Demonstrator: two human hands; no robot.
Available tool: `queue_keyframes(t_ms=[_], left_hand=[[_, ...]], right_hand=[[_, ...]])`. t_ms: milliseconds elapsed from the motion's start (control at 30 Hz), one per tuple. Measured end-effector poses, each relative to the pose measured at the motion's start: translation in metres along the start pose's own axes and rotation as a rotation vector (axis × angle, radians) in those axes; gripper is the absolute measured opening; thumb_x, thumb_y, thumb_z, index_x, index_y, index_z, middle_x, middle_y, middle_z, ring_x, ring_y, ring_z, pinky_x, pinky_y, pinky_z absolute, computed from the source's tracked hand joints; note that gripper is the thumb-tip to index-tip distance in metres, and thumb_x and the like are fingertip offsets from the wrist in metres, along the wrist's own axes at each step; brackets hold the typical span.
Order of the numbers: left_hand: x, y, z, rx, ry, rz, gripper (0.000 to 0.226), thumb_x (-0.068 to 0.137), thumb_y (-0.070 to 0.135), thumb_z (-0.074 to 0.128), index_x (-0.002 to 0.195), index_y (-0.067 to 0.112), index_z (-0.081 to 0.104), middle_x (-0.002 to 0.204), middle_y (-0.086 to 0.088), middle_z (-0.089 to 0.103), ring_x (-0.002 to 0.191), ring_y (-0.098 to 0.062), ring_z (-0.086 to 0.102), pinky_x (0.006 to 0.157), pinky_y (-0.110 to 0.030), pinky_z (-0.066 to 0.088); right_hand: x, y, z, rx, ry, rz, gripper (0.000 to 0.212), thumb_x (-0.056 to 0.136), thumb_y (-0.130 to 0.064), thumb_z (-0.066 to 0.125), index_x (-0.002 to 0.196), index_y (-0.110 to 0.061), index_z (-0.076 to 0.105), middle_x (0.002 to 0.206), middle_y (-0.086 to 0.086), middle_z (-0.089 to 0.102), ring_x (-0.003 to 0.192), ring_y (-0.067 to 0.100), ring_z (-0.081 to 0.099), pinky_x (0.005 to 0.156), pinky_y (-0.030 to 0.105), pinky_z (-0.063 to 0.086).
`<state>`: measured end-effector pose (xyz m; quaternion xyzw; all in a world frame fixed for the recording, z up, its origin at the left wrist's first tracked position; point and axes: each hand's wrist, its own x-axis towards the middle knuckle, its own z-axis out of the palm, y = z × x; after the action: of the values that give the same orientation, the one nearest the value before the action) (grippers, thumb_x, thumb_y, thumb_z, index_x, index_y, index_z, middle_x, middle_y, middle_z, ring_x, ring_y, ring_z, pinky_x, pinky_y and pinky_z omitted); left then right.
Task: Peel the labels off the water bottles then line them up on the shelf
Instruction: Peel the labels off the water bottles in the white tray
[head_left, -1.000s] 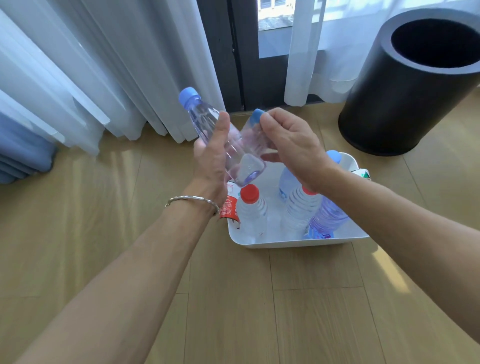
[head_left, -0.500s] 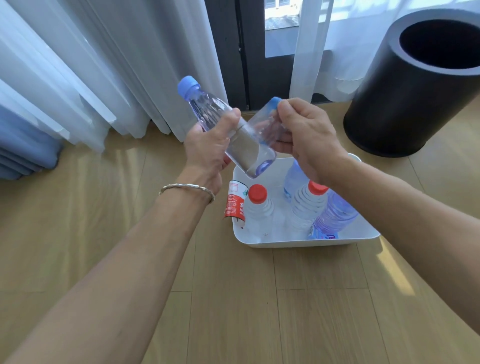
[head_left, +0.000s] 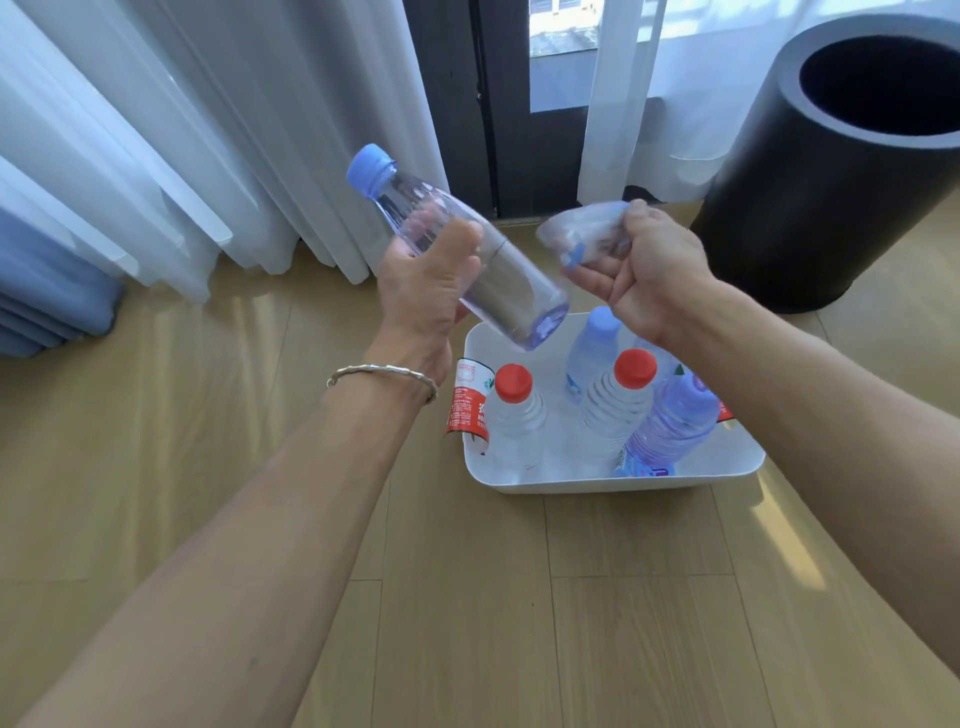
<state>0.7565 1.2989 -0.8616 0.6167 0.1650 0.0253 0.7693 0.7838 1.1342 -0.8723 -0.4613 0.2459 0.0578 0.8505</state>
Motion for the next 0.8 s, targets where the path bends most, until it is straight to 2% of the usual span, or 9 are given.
queue_keyframes(t_ms=[67, 167, 267, 333, 400, 500, 567, 667, 800], left_hand=[[0.003, 0.001, -0.004, -0.013, 0.015, 0.027, 0.020, 0.068, 0.017, 0.063, 0.088, 0.020, 0.059, 0.081, 0.001, 0.056, 0.079, -0.017, 0.055, 0.075, -0.036, 0.051], [0.011, 0.002, -0.015, -0.016, 0.028, 0.048, 0.026, 0.065, 0.012, 0.066, 0.087, 0.021, 0.057, 0.080, 0.001, 0.056, 0.081, -0.018, 0.054, 0.076, -0.038, 0.049], [0.017, -0.004, -0.021, 0.045, 0.081, 0.100, 0.036, 0.059, 0.006, 0.068, 0.087, 0.023, 0.054, 0.083, 0.002, 0.059, 0.084, -0.017, 0.058, 0.087, -0.048, 0.052], [0.018, -0.011, -0.020, 0.100, 0.093, 0.113, 0.041, 0.058, 0.005, 0.071, 0.093, 0.018, 0.054, 0.087, -0.001, 0.060, 0.086, -0.019, 0.060, 0.090, -0.052, 0.053], [0.019, -0.021, -0.020, 0.151, 0.068, 0.086, 0.047, 0.057, 0.007, 0.073, 0.100, 0.011, 0.055, 0.088, -0.004, 0.061, 0.082, -0.019, 0.062, 0.085, -0.047, 0.057], [0.018, -0.036, -0.017, 0.288, 0.021, 0.063, 0.052, 0.057, 0.007, 0.077, 0.106, 0.003, 0.058, 0.090, -0.007, 0.064, 0.077, -0.013, 0.063, 0.065, -0.023, 0.054], [0.018, -0.046, -0.017, 0.368, -0.011, 0.046, 0.054, 0.059, 0.008, 0.078, 0.109, -0.001, 0.059, 0.096, -0.012, 0.067, 0.082, -0.016, 0.064, 0.068, -0.024, 0.053], [0.019, -0.059, -0.018, 0.425, -0.051, -0.006, 0.036, 0.065, 0.003, 0.080, 0.096, 0.006, 0.061, 0.090, -0.011, 0.067, 0.081, -0.018, 0.064, 0.073, -0.029, 0.053], [0.020, -0.065, -0.018, 0.466, -0.096, -0.033, 0.024, 0.073, -0.001, 0.076, 0.083, 0.013, 0.059, 0.078, -0.002, 0.063, 0.073, -0.013, 0.061, 0.066, -0.023, 0.051]], right_hand=[[0.011, -0.009, -0.016, 0.013, 0.090, -0.049, 0.020, 0.106, -0.026, 0.031, 0.100, -0.014, 0.046, 0.091, 0.013, 0.062, 0.051, 0.020, 0.070, 0.045, 0.031, 0.056], [0.017, -0.023, -0.035, -0.281, 0.140, -0.183, 0.025, 0.105, -0.031, 0.033, 0.088, -0.020, 0.047, 0.076, 0.006, 0.060, 0.053, 0.017, 0.068, 0.053, 0.033, 0.059], [0.011, -0.014, -0.031, -0.459, 0.068, -0.241, 0.026, 0.104, -0.031, 0.036, 0.085, -0.020, 0.049, 0.065, 0.001, 0.063, 0.053, 0.014, 0.065, 0.055, 0.030, 0.058], [0.008, 0.000, -0.023, -0.601, -0.007, -0.271, 0.027, 0.104, -0.032, 0.036, 0.084, -0.020, 0.050, 0.066, 0.001, 0.065, 0.057, 0.014, 0.065, 0.060, 0.031, 0.056], [0.008, 0.014, -0.016, -0.754, -0.077, -0.323, 0.027, 0.103, -0.031, 0.037, 0.083, -0.020, 0.053, 0.075, 0.005, 0.069, 0.067, 0.018, 0.065, 0.070, 0.036, 0.056], [0.007, 0.021, -0.011, -0.862, -0.130, -0.384, 0.033, 0.102, -0.029, 0.039, 0.092, -0.006, 0.060, 0.083, 0.011, 0.071, 0.081, 0.028, 0.068, 0.085, 0.044, 0.055], [0.009, 0.022, -0.011, -0.906, -0.146, -0.396, 0.037, 0.102, -0.027, 0.039, 0.096, 0.003, 0.060, 0.078, 0.006, 0.068, 0.080, 0.028, 0.066, 0.089, 0.048, 0.053], [0.013, 0.024, -0.016, -0.968, -0.168, -0.408, 0.038, 0.101, -0.029, 0.039, 0.089, -0.001, 0.061, 0.072, -0.003, 0.066, 0.076, 0.020, 0.063, 0.090, 0.051, 0.051], [0.016, 0.023, -0.019, -1.003, -0.175, -0.403, 0.038, 0.101, -0.032, 0.038, 0.086, -0.007, 0.061, 0.078, 0.000, 0.067, 0.082, 0.027, 0.064, 0.089, 0.050, 0.051]])
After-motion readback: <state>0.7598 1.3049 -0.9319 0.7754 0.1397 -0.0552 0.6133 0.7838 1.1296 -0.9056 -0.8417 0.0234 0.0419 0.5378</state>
